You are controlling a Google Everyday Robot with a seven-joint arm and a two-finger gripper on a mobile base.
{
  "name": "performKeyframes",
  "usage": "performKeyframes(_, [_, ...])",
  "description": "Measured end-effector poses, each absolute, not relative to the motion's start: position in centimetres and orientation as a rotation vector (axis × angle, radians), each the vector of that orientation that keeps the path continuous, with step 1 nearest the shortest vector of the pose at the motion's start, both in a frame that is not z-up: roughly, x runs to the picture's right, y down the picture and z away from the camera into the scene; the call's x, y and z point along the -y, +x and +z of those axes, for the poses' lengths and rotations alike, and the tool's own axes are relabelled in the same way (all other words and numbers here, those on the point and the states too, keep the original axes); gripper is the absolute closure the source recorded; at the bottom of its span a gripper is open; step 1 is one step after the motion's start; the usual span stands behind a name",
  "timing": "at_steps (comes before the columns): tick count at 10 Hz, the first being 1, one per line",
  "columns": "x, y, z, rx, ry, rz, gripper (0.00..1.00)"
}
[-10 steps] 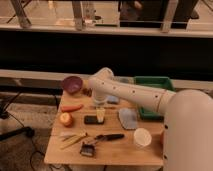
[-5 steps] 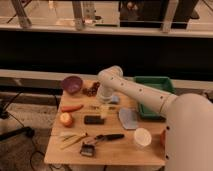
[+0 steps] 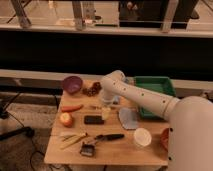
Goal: Place fork in metal cup
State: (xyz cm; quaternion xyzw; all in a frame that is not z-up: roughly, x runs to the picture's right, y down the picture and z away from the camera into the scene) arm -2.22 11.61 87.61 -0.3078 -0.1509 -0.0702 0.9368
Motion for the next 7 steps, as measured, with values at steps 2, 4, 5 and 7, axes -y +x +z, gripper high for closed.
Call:
performKeyframes(2, [-11.8, -2.8, 88.0, 0.305, -0.622, -0.154, 0.20])
performKeyframes(4, [-11.1, -3.6, 88.2, 0.298, -0.614, -0.175, 0.20])
performKeyframes(5, [-10.6, -3.9, 88.3, 0.286, -0.616, -0.197, 0.20])
performKeyframes(7, [-10.1, -4.0, 88.6, 0.271, -0.624, -0.213, 0.20])
